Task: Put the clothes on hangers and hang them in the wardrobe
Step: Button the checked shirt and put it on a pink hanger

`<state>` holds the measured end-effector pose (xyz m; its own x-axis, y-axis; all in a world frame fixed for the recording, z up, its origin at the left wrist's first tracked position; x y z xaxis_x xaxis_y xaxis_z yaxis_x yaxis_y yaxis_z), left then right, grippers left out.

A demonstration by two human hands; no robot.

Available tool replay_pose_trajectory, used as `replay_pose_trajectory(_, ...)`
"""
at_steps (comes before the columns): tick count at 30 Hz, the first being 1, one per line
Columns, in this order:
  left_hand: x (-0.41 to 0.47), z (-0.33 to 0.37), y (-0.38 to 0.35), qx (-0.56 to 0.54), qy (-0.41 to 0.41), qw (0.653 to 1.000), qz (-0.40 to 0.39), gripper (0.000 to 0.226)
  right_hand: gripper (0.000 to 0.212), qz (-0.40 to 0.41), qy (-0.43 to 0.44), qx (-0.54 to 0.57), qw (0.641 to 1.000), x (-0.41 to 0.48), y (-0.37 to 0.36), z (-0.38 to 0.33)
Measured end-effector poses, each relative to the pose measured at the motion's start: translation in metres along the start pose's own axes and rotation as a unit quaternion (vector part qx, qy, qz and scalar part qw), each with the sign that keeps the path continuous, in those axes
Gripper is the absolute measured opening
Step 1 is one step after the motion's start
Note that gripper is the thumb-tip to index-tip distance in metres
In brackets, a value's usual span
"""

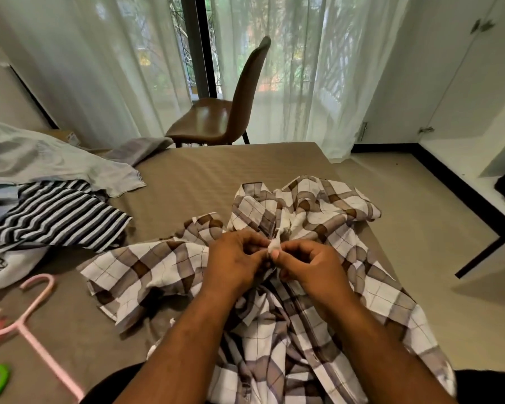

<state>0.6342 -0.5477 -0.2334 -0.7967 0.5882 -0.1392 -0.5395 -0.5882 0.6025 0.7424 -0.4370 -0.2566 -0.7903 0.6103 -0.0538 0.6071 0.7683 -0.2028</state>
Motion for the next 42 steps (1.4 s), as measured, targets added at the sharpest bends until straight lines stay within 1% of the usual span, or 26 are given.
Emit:
replay_pose_trajectory(4, 0.005, -0.009, -0.003, -0.017, 0.007, 1.0, -0.026, 0.012, 0.005, 0.071, 0.011, -0.01, 0.997, 0.002, 0.005, 0.015)
replay_pose_trajectory(7, 0.008, -0.012, -0.004, -0.036, 0.0, 0.999, -0.041, 0.012, 0.004, 0.087, 0.03, -0.027, 0.995, 0.002, 0.005, 0.022)
replay_pose_trajectory(10, 0.008, -0.012, -0.003, -0.049, 0.0, 0.997, -0.051, 0.01, 0.004, 0.08, 0.029, -0.033, 0.996, 0.003, 0.004, 0.025)
replay_pose_trajectory(14, 0.007, -0.013, -0.003, -0.063, 0.004, 0.996, -0.06, 0.009, 0.005, 0.078, 0.021, -0.012, 0.997, 0.004, 0.006, 0.028)
replay_pose_trajectory(17, 0.009, -0.014, -0.004, -0.053, 0.005, 0.997, -0.054, 0.009, 0.011, 0.054, -0.003, 0.02, 0.998, 0.003, 0.007, 0.028)
replay_pose_trajectory(20, 0.009, -0.014, -0.004, -0.052, 0.01, 0.997, -0.054, 0.009, 0.012, 0.037, -0.026, 0.061, 0.997, 0.004, 0.009, 0.027)
replay_pose_trajectory(24, 0.009, -0.012, -0.003, -0.048, 0.007, 0.997, -0.056, 0.009, 0.013, 0.022, -0.026, 0.072, 0.997, 0.004, 0.013, 0.027)
replay_pose_trajectory(27, 0.008, -0.012, -0.001, -0.042, 0.004, 0.998, -0.056, 0.01, 0.015, -0.007, -0.025, 0.069, 0.997, 0.004, 0.017, 0.025)
replay_pose_trajectory(30, 0.007, -0.012, -0.002, -0.044, 0.002, 0.996, -0.071, 0.01, 0.011, -0.013, -0.017, 0.057, 0.998, 0.003, 0.02, 0.025)
replay_pose_trajectory(34, 0.009, -0.01, -0.005, -0.037, -0.015, 0.995, -0.086, 0.012, 0.006, 0.017, 0.026, -0.002, 0.999, 0.004, 0.019, 0.028)
replay_pose_trajectory(40, 0.008, -0.008, -0.004, -0.017, -0.038, 0.995, -0.094, 0.019, 0.009, 0.062, 0.089, -0.08, 0.991, 0.003, 0.013, 0.03)
replay_pose_trajectory(42, 0.009, -0.009, -0.006, -0.018, -0.038, 0.995, -0.09, 0.016, 0.011, 0.068, 0.113, -0.107, 0.986, 0.001, 0.011, 0.029)
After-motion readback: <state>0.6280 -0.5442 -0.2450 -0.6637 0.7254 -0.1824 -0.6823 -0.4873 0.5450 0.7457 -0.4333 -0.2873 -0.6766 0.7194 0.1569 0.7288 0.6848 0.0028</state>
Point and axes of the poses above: each hand's wrist, its own x-axis towards the middle knuckle, its own y-axis out of the back of the hand, z = x × y, the point moved 1 cm from there along x, towards the middle knuckle, and after that the axes turned 15 degrees about x, right-handed, at the moved point
